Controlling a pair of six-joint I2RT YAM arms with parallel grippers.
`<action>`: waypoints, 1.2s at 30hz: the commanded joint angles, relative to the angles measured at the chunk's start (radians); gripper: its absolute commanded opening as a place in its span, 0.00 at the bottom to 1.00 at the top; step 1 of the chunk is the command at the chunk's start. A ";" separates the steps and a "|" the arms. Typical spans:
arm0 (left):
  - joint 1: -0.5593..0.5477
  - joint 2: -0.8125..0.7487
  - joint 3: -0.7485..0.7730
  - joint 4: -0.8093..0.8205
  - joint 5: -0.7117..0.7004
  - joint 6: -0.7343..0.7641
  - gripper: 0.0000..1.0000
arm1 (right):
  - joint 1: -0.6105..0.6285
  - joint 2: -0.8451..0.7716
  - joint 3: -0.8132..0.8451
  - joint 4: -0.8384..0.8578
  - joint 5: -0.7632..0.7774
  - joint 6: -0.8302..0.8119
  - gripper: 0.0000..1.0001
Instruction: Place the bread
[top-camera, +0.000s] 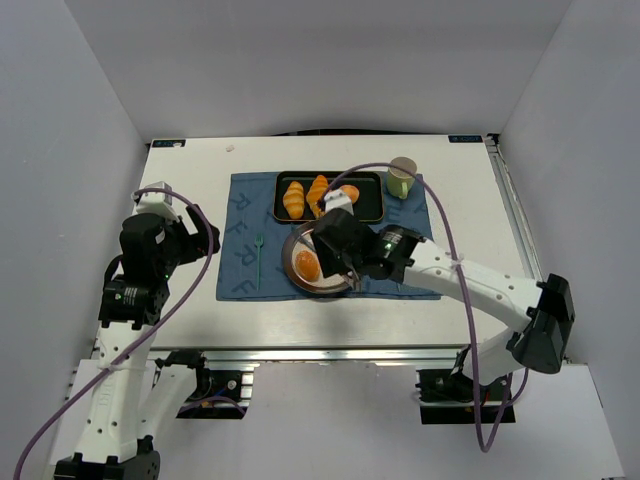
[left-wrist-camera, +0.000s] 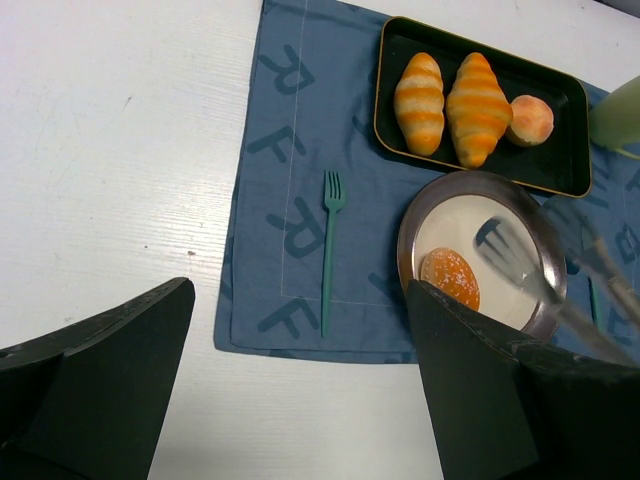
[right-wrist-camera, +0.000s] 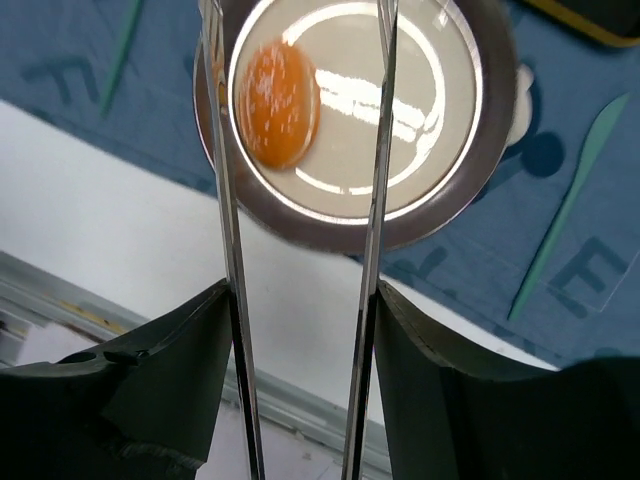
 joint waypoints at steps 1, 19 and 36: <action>-0.003 0.001 0.037 0.006 0.002 0.000 0.98 | -0.047 -0.050 0.082 0.017 0.087 0.003 0.60; -0.003 0.039 0.010 0.064 0.022 0.002 0.98 | -0.483 0.217 0.303 0.124 -0.088 -0.201 0.57; -0.003 0.055 -0.024 0.089 0.022 0.007 0.98 | -0.547 0.360 0.262 0.216 -0.204 -0.209 0.61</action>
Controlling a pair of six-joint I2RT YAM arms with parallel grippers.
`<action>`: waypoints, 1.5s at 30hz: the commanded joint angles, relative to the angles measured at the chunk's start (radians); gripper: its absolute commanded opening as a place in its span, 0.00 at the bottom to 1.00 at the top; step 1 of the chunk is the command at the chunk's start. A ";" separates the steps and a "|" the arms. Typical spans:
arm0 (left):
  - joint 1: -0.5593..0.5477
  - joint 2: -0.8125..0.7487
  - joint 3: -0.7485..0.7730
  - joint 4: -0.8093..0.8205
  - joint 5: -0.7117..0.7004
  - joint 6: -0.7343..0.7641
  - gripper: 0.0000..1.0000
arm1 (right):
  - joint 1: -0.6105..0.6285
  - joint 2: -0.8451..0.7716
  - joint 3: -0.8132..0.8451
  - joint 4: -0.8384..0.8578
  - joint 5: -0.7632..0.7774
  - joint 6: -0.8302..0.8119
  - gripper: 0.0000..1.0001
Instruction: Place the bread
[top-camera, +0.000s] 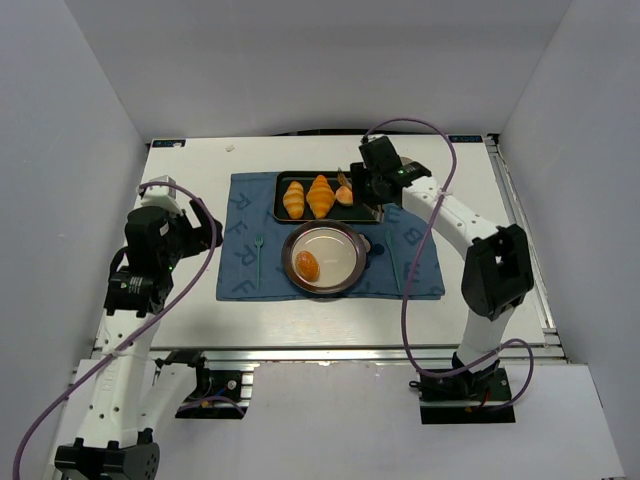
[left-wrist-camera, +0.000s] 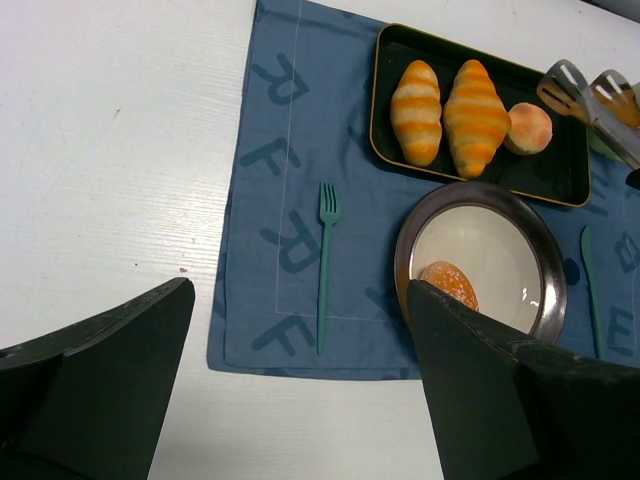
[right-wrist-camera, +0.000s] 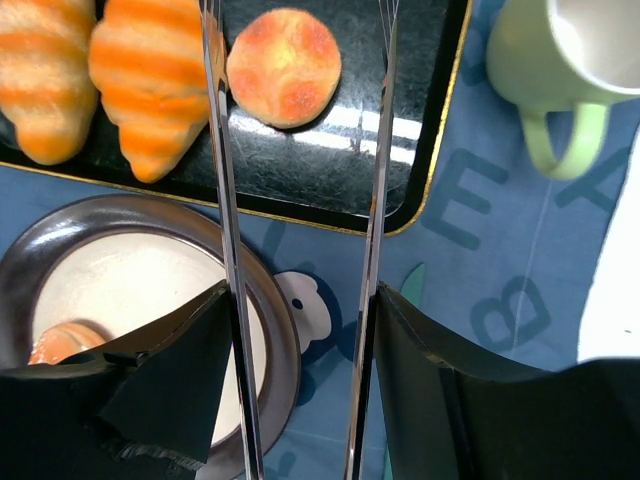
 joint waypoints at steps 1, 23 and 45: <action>-0.003 0.002 -0.013 0.019 0.008 0.009 0.98 | -0.007 0.030 0.016 0.051 -0.024 -0.015 0.61; -0.003 0.011 -0.022 0.024 0.005 0.013 0.98 | -0.010 0.028 -0.150 0.083 -0.064 -0.011 0.60; -0.003 -0.003 0.006 0.008 0.008 0.007 0.98 | -0.010 -0.059 -0.187 0.057 -0.116 -0.032 0.63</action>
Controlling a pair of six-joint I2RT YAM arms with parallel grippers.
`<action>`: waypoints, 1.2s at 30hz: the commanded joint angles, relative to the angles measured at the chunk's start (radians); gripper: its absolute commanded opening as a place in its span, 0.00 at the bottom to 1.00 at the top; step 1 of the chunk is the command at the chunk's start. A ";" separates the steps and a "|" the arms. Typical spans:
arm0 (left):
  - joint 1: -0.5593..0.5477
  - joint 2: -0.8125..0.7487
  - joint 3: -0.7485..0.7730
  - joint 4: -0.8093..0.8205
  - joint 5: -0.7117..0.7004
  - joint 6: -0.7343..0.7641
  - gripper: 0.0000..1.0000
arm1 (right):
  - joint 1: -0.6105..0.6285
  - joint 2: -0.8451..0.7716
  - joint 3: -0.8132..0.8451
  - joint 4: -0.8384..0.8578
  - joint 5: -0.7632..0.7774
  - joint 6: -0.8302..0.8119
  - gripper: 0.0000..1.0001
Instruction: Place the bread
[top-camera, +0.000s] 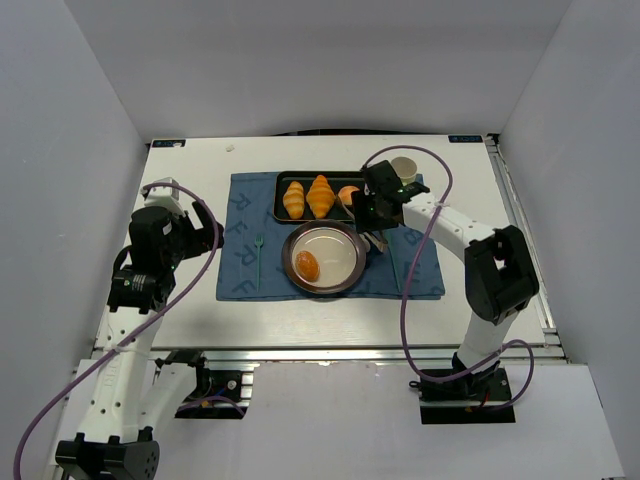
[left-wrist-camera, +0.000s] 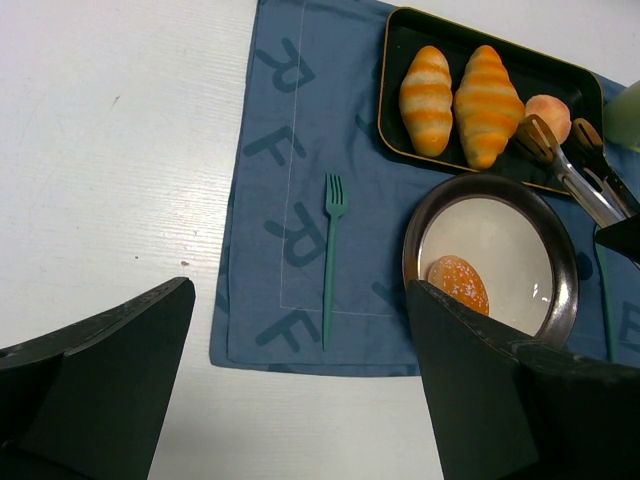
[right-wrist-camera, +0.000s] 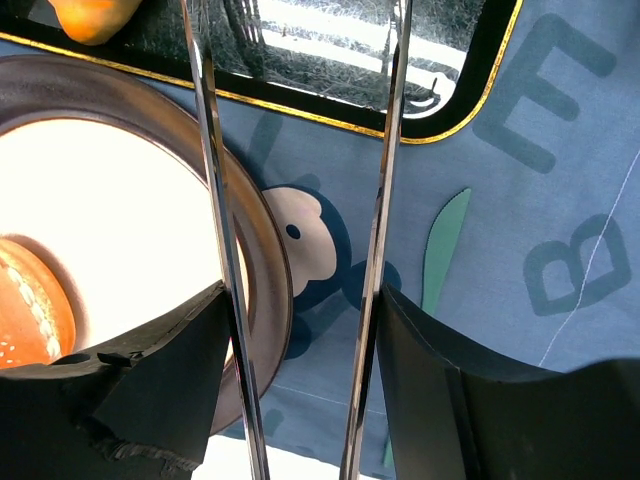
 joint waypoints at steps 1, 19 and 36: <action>-0.003 -0.016 0.034 -0.003 0.008 0.004 0.98 | -0.003 -0.023 0.040 0.005 0.002 -0.026 0.63; -0.003 -0.016 0.019 -0.003 -0.003 0.010 0.98 | -0.003 0.088 0.159 -0.027 0.069 -0.058 0.47; -0.003 -0.035 0.034 -0.033 -0.006 0.008 0.98 | 0.023 -0.242 0.129 -0.207 0.010 -0.093 0.45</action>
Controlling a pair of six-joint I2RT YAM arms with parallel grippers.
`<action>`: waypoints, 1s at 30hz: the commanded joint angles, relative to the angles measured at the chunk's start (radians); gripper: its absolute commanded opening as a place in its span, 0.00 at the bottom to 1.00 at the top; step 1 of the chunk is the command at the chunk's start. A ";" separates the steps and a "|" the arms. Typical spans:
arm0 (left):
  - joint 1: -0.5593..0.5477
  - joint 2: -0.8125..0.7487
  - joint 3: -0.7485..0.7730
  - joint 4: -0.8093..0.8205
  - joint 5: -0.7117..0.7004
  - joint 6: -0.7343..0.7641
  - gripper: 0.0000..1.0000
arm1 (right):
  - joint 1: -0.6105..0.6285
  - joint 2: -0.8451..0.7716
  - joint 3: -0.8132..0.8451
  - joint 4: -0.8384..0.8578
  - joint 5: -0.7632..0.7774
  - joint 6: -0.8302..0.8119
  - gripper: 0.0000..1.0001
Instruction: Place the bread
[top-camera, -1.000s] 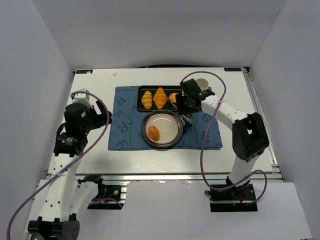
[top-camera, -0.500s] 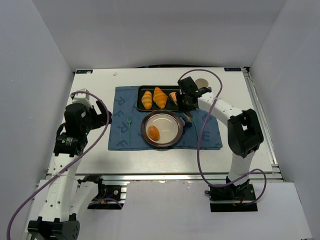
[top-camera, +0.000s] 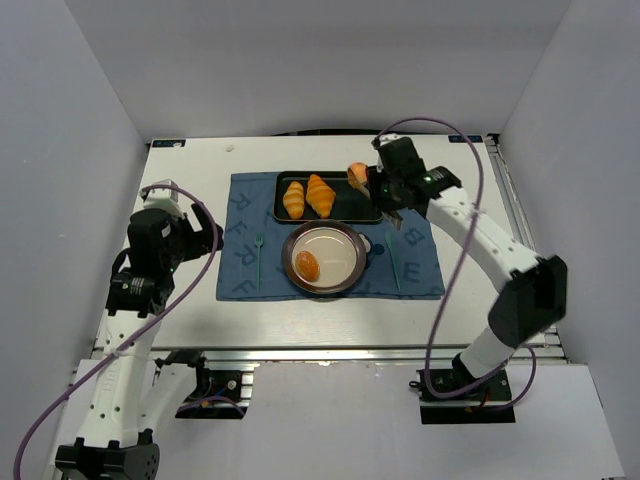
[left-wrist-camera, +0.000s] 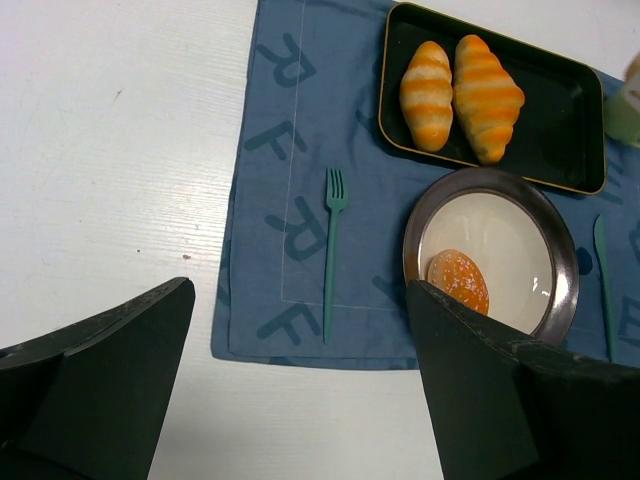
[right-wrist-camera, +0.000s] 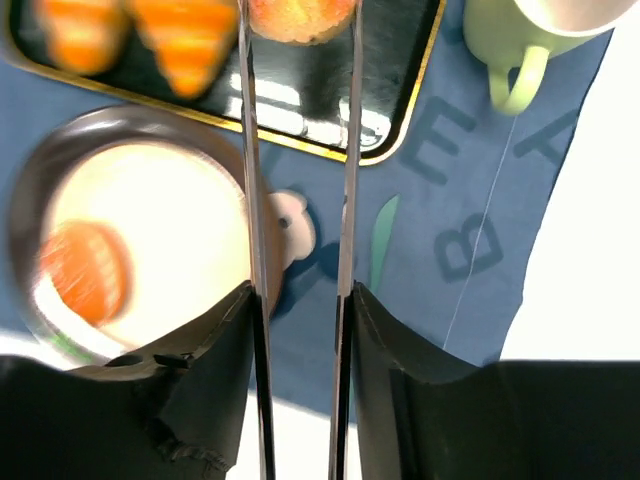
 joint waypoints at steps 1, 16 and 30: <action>-0.003 -0.019 0.038 -0.019 -0.004 0.006 0.98 | 0.043 -0.132 -0.067 -0.037 -0.076 -0.018 0.45; -0.003 -0.047 0.064 -0.056 -0.009 -0.008 0.98 | 0.276 -0.327 -0.473 0.098 -0.105 0.142 0.44; -0.003 -0.049 0.075 -0.065 -0.012 -0.002 0.98 | 0.330 -0.327 -0.462 0.050 -0.036 0.163 0.63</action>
